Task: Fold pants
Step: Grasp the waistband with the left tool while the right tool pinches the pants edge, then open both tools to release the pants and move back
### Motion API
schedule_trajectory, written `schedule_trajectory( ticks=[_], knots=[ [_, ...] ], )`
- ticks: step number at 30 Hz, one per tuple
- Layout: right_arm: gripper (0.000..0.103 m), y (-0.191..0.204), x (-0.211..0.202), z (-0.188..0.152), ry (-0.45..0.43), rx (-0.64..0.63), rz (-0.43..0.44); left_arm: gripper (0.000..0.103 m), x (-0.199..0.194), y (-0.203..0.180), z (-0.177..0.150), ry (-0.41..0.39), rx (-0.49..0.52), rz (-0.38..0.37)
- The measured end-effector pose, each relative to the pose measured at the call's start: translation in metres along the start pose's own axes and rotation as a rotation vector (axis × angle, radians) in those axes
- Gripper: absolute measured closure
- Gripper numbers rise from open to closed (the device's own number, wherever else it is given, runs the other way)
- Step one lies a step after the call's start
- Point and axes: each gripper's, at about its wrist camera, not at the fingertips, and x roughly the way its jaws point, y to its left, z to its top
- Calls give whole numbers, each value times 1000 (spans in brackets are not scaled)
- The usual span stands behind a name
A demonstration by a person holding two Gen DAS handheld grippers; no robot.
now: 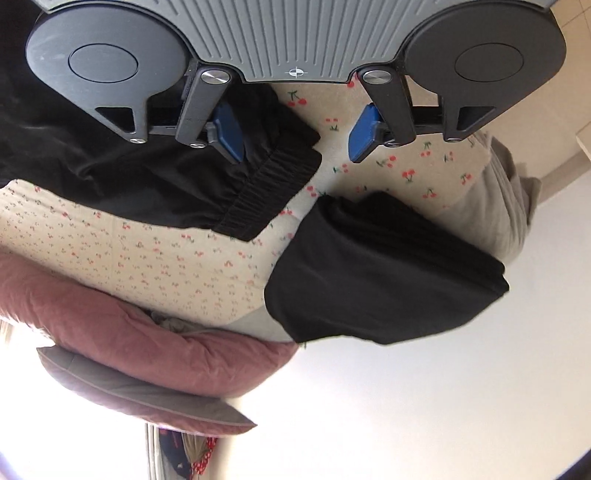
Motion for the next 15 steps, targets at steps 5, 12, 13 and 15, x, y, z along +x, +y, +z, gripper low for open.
schedule_trajectory(
  ticks=[5, 12, 13, 15],
  knots=[
    [59, -26, -23, 16, -121, 85, -191, 11, -15, -39, 15, -77, 93, -190],
    [58, -53, -9, 31, -157, 73, -473, 11, -13, -146, 12, -38, 338, -506],
    [58, -56, -5, 32, -155, 69, -487, 11, -9, -165, 5, -31, 382, -532],
    [58, -63, 3, 33, -144, 78, -482, 11, 1, -192, -8, -7, 435, -567]
  ],
)
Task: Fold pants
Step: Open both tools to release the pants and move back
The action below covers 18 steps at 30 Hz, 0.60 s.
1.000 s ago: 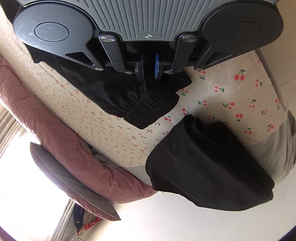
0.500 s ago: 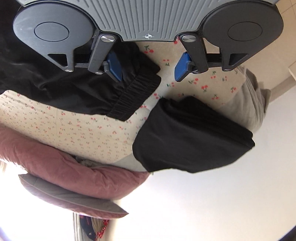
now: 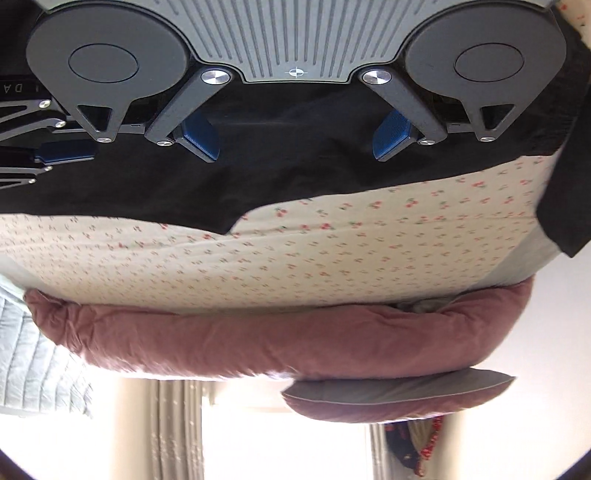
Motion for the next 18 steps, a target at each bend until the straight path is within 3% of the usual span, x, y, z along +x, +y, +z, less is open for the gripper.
schedule_trajectory(
  ticks=[5, 8, 10, 18],
  knots=[
    [58, -2, 12, -14, 41, -31, -12, 11, 31, -12, -32, 94, 52, -76],
    [57, -1, 0, -28, 20, -75, -15, 11, 17, -3, -48, 48, 103, -106],
    [50, -1, -9, -36, 11, -86, -30, 10, 9, 7, -55, 40, 104, -129],
    [47, -8, -52, -68, -38, -119, -82, 9, -17, 25, -57, 53, 121, -163]
  ],
)
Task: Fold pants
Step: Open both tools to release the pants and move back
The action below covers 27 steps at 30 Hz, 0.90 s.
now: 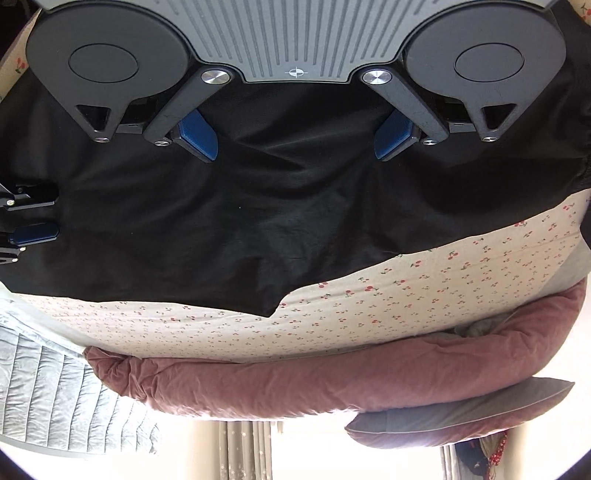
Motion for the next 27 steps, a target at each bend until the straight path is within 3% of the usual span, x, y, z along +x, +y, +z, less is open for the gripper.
schedule_trajectory(
  ticks=[2, 5, 10, 15, 19, 20, 23, 27],
  knots=[
    [47, -4, -8, 1, -10, 11, -11, 9, -5, 0, 6, -37, -31, 16],
    [45, -17, -16, 0, -26, 50, -51, 9, -3, -5, 21, -70, -62, -24],
    [45, -54, -21, -4, -4, 119, -180, 9, 29, -28, 58, -42, 10, -50],
    [45, -102, -23, -3, -25, 206, -314, 13, 74, -38, 89, -38, -28, -127],
    [45, -129, -20, -5, -22, 245, -379, 42, 112, -45, 102, -9, -1, -161],
    [45, -134, -19, -6, -17, 249, -391, 44, 122, -44, 103, 0, -14, -171],
    [45, -151, -11, -12, 13, 281, -395, 45, 142, -37, 101, -14, -52, -137],
    [50, -175, -6, -22, 43, 320, -391, 38, 150, -39, 97, -59, 6, -60]
  ],
)
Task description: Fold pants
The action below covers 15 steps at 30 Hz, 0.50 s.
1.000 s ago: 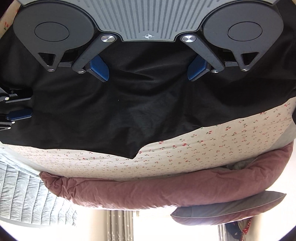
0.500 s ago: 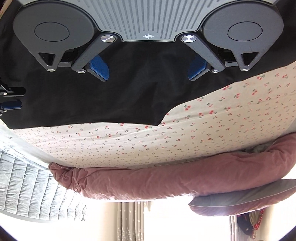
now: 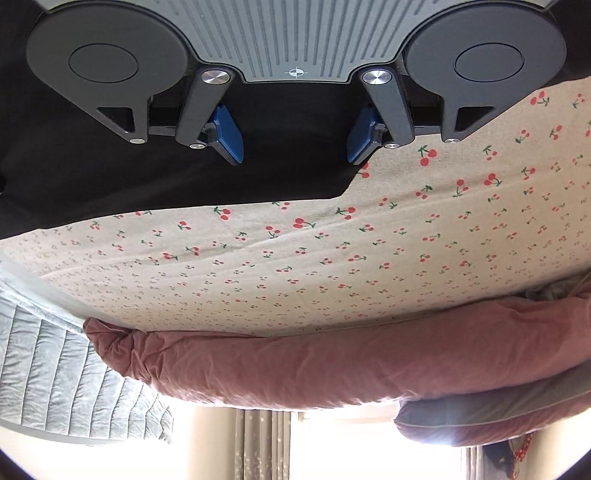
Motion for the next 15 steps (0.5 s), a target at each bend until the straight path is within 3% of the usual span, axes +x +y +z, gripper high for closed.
schedule_trajectory(
  ticks=[6, 10, 15],
  knots=[
    [52, -62, 7, 3, -7, 115, -71, 37, 1, 7, 0, -2, -32, 8],
    [52, -100, 8, 2, -15, 180, -227, 35, -1, 5, 0, -10, -23, 32],
    [46, -114, -11, -3, -13, 201, -337, 34, -15, 11, 6, 6, -77, 62]
  ],
)
